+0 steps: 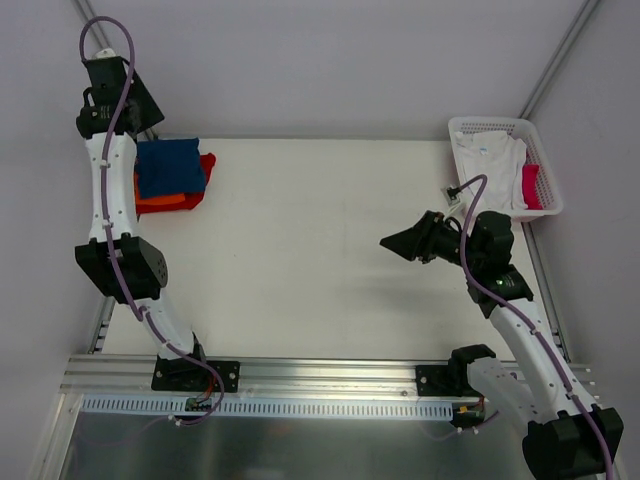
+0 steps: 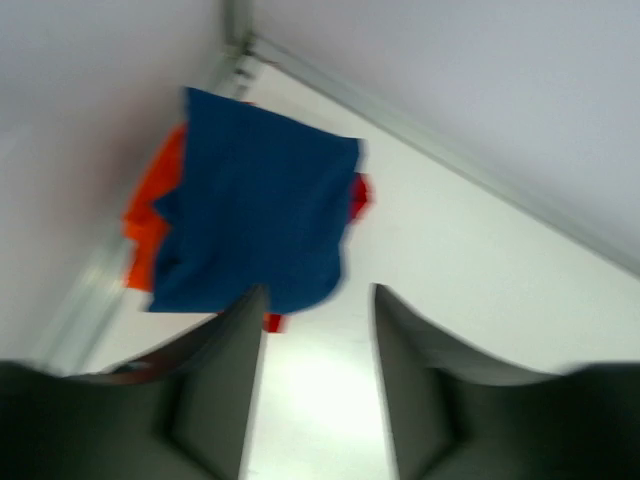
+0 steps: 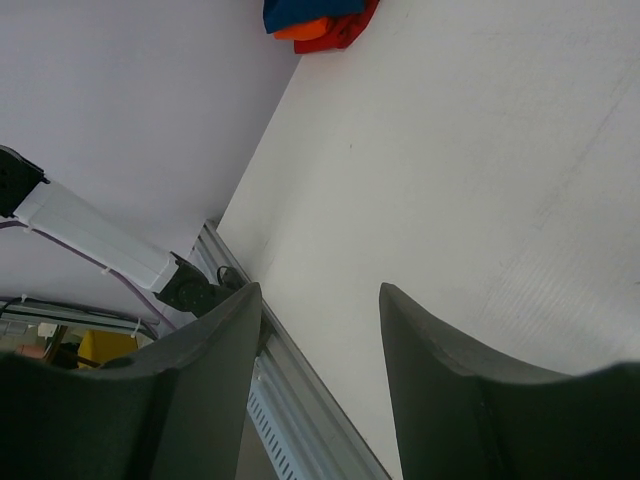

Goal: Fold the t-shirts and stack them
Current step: Put the neatly folded tshirt into the corner of the board with the left arm

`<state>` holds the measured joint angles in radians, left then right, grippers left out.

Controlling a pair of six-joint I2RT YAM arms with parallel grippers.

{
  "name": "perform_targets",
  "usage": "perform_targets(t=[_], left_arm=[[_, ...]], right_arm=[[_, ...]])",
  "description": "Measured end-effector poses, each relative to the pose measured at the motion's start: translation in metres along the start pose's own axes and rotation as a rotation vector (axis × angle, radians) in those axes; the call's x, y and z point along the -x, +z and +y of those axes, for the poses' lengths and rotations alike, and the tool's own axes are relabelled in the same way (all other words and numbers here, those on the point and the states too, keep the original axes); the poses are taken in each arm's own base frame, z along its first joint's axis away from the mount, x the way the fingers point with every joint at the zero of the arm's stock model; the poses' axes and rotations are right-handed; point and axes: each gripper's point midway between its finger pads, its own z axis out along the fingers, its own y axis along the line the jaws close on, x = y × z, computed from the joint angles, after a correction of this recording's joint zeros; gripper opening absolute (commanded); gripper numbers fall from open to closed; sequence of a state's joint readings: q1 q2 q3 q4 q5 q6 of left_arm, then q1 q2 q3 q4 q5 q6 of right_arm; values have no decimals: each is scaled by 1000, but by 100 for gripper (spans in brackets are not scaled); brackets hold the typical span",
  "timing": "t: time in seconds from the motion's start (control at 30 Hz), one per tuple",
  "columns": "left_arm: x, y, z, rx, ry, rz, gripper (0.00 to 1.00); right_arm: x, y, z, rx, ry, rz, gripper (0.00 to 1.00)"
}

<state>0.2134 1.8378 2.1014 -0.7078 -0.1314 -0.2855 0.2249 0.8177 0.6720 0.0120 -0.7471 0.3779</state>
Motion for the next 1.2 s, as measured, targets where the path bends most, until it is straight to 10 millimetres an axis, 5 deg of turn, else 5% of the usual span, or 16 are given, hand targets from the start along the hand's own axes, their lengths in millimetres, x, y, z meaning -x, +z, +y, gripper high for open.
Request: perform_targets(t=[0.03, 0.07, 0.1, 0.2, 0.33, 0.57, 0.7, 0.8, 0.93, 1.2], left_arm=[[4, -3, -14, -52, 2, -7, 23], [6, -5, -27, -104, -2, -6, 4], [5, -5, -42, -161, -4, 4, 0], [-7, 12, -71, -274, -8, 60, 0], [-60, 57, -98, -389, -60, 234, 0], [-144, 99, -110, -488, -190, 452, 0], [-160, 108, -112, -547, -276, 455, 0], [-173, 110, -96, -558, -366, 447, 0], [-168, 111, -64, -534, -449, 389, 0], [-112, 104, -34, -545, -493, 180, 0]], right_arm=[[1, 0, 0, 2, -1, -2, 54], [1, 0, 1, 3, 0, -3, 54], [1, 0, 1, 4, 0, -4, 54], [2, 0, 1, 4, 2, -5, 54], [2, -1, 2, 7, 0, -12, 54], [2, -3, -2, -4, 7, -20, 54], [4, -4, -5, -10, 9, -28, 54], [5, -5, -6, -10, 12, -30, 54], [7, -6, -7, -11, 14, -32, 54], [5, -5, -9, -10, 24, -21, 54]])
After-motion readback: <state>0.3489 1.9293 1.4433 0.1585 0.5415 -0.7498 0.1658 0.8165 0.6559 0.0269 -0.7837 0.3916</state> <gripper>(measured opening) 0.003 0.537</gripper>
